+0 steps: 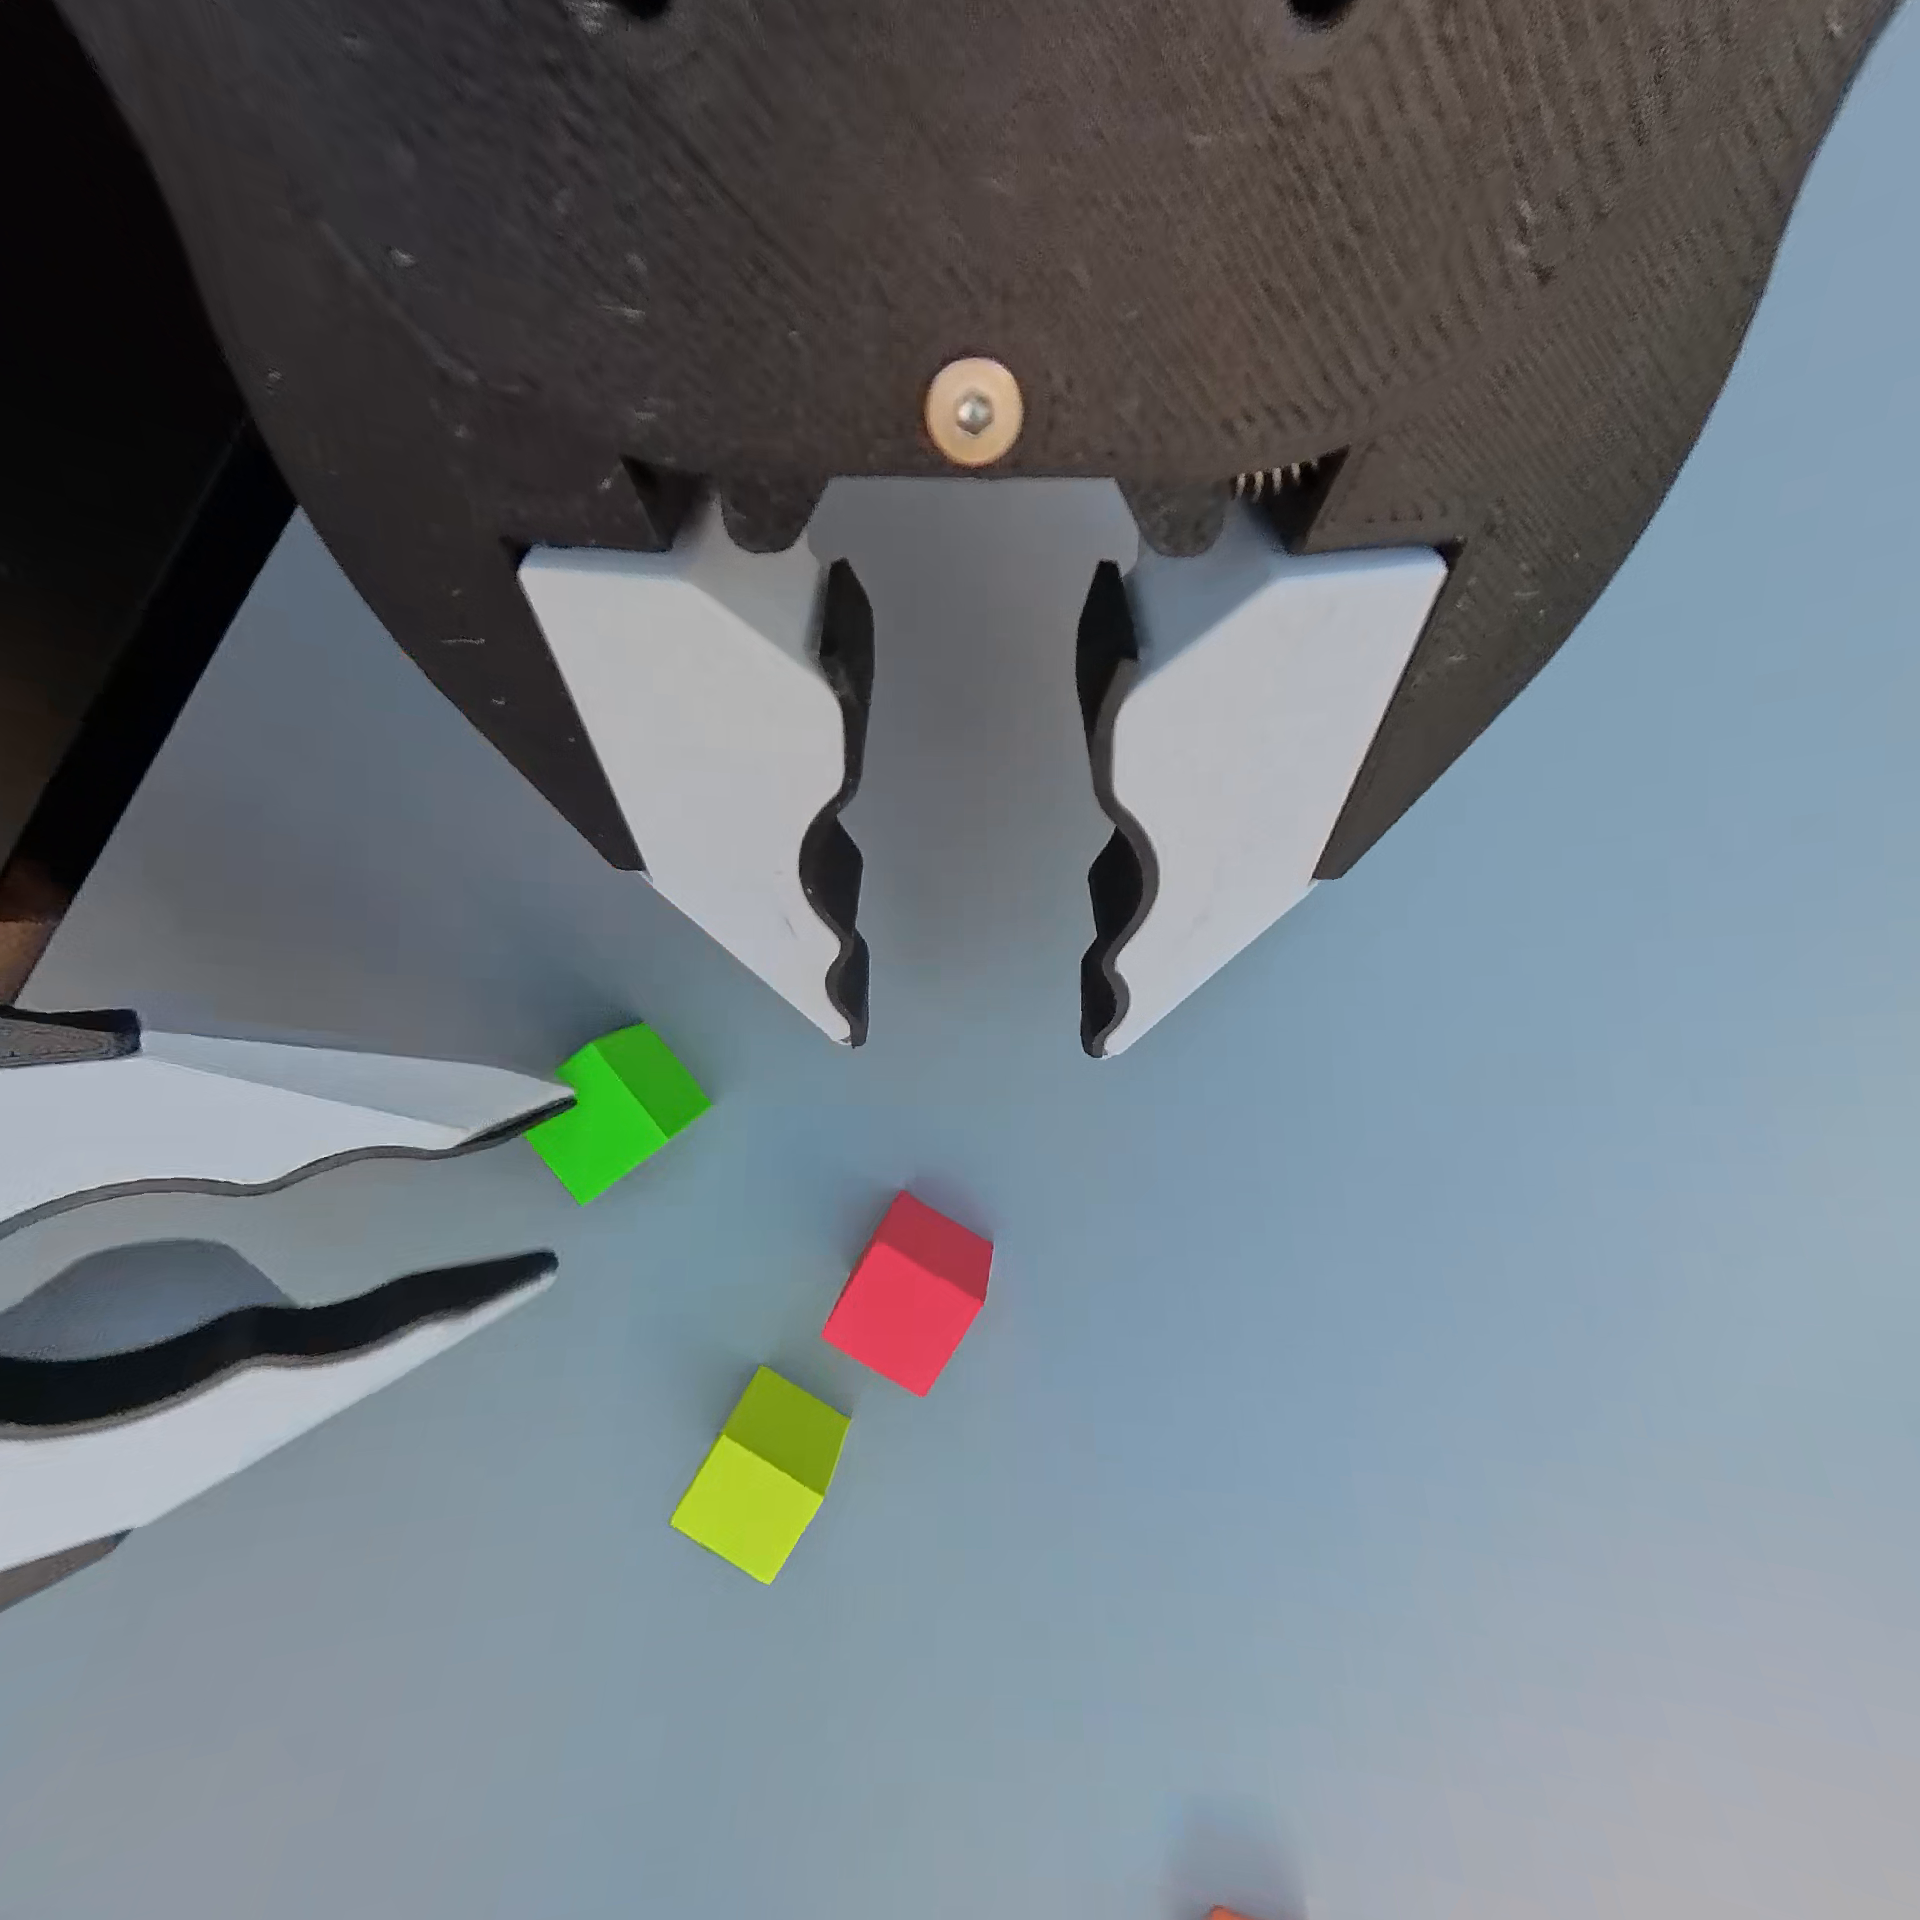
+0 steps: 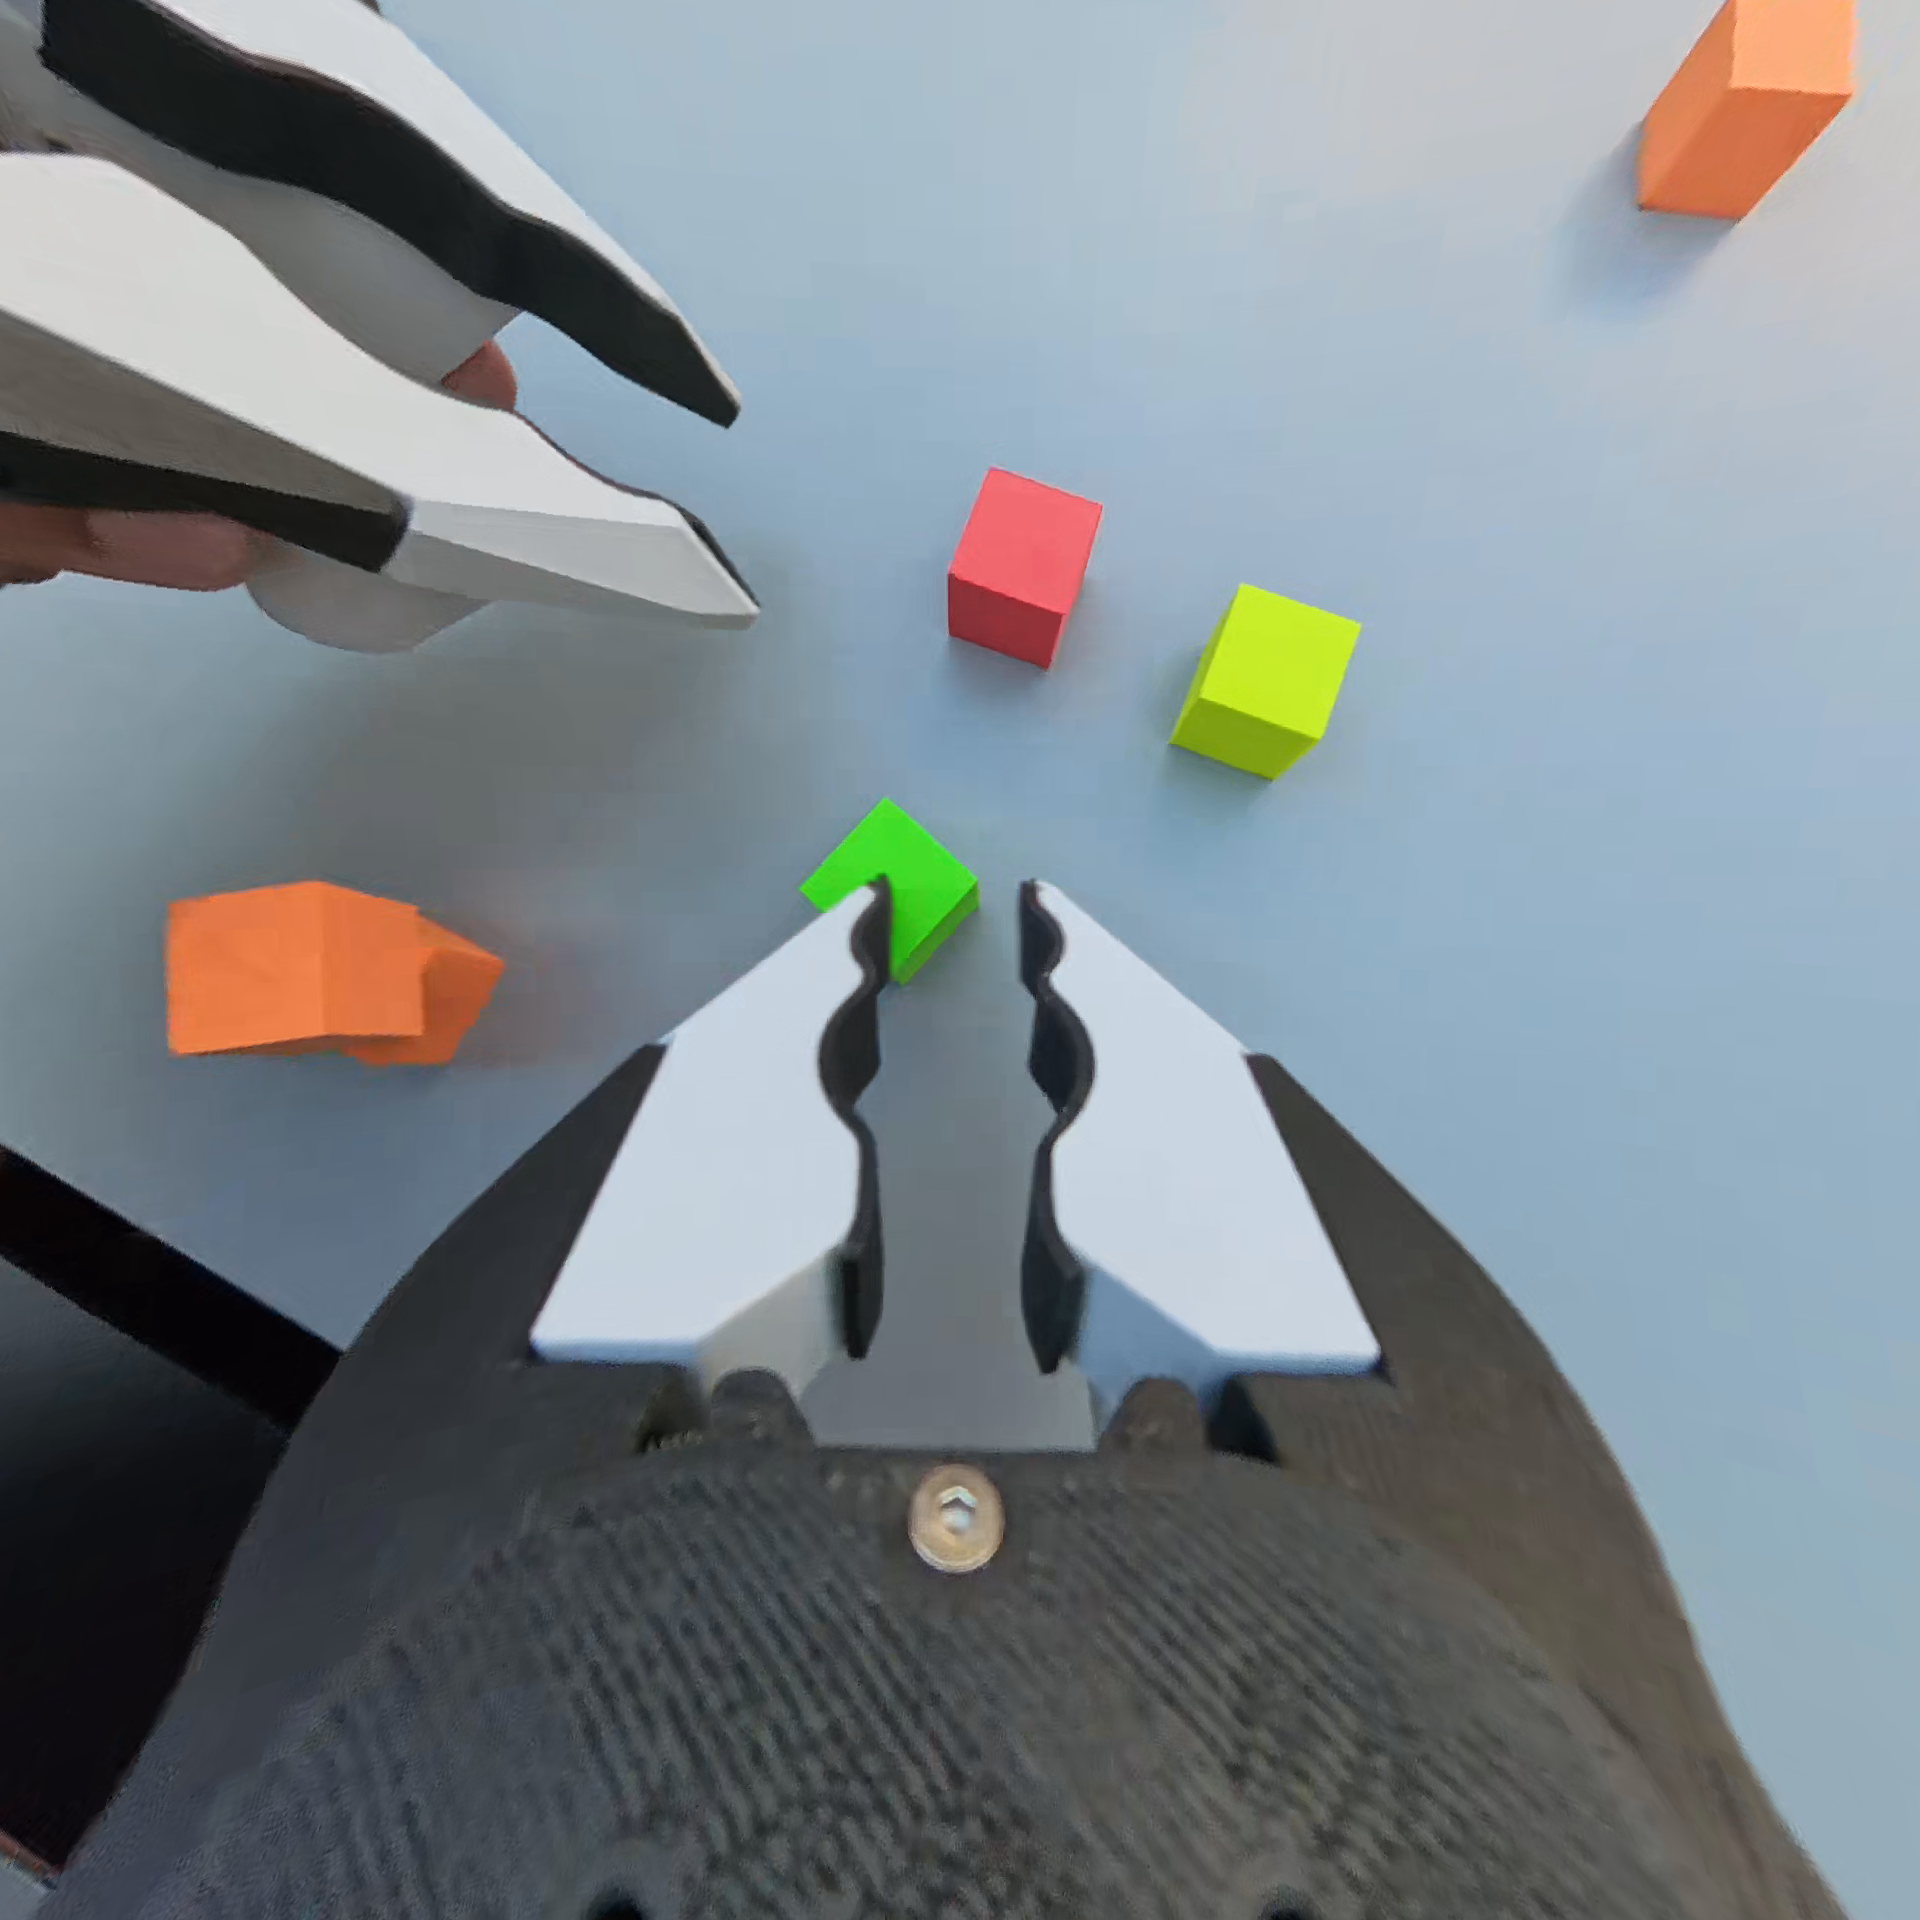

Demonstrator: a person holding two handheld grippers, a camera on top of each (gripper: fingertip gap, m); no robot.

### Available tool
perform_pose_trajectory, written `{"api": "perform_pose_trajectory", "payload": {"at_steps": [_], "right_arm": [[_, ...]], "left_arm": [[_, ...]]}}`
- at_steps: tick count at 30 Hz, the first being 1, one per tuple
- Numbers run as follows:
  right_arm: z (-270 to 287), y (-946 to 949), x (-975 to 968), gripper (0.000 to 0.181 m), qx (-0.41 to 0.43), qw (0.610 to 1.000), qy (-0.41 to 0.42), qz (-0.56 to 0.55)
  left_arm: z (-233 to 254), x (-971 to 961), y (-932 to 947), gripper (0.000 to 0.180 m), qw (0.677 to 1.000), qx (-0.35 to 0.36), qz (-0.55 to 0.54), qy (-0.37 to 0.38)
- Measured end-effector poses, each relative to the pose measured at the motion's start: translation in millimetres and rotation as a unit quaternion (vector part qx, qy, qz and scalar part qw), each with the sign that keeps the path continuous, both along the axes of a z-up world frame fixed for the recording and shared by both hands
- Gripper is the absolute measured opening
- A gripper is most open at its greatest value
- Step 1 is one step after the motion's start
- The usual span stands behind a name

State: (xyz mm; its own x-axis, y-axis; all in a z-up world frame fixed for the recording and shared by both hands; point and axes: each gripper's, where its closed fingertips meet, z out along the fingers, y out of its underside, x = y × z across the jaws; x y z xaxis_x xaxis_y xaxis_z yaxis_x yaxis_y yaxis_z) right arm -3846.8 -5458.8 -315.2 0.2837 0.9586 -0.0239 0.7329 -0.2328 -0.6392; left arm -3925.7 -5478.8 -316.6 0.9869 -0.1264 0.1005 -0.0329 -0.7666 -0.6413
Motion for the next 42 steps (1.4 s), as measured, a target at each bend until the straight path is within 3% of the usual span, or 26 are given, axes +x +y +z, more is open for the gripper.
{"api": "perform_pose_trajectory", "payload": {"at_steps": [1,2,5,11,17,18,20,23,30,33,42], "right_arm": [[0.1,3.3,0.4,0.005,0.007,1.000,-0.007,-0.001],[4.1,5.0,0.0,0.000,0.013,1.000,-0.004,0.001],[23.3,7.2,1.8,0.000,0.017,0.999,0.031,0.005],[25.5,2.7,10.2,0.033,0.009,0.999,0.032,0.022],[-3.7,-6.1,-0.9,0.037,-0.019,0.999,0.011,0.026],[-3.4,-7.7,-4.1,0.034,-0.029,0.999,0.022,0.022],[1.8,-0.7,-5.5,0.000,-0.028,0.999,0.038,-0.008],[19.2,3.6,-5.5,0.000,-0.033,0.996,0.081,-0.034],[5.2,-6.6,-9.9,0.040,-0.043,0.998,0.048,-0.012],[-7.4,-5.7,-11.9,0.026,-0.019,1.000,0.016,0.000],[51.7,-22.7,-1.0,0.026,-0.005,0.996,0.093,0.008]], "left_arm": [[-2.5,2.1,8.8,0.039,1.000,-0.003,-0.006,0.001],[-4.6,4.8,17.3,0.039,1.000,-0.004,-0.012,0.002],[-10.7,13.6,38.0,0.039,1.000,-0.006,-0.030,0.004],[-18.1,18.8,52.8,0.026,0.999,-0.004,-0.033,0.014],[17.9,-0.6,19.0,0.026,0.999,0.037,0.006,0.021],[25.4,-4.9,7.7,0.026,0.999,0.043,0.014,0.023],[40.2,-9.7,-17.7,0.026,0.998,0.054,0.028,0.018],[56.7,-6.9,-57.3,0.025,0.997,0.068,0.042,0.005],[65.5,23.9,-108.0,0.025,0.996,0.075,0.047,-0.019],[66.9,38.0,-107.9,0.025,0.995,0.080,0.047,-0.037],[48.6,63.6,-95.3,0.026,0.997,0.071,0.000,-0.019]]}}
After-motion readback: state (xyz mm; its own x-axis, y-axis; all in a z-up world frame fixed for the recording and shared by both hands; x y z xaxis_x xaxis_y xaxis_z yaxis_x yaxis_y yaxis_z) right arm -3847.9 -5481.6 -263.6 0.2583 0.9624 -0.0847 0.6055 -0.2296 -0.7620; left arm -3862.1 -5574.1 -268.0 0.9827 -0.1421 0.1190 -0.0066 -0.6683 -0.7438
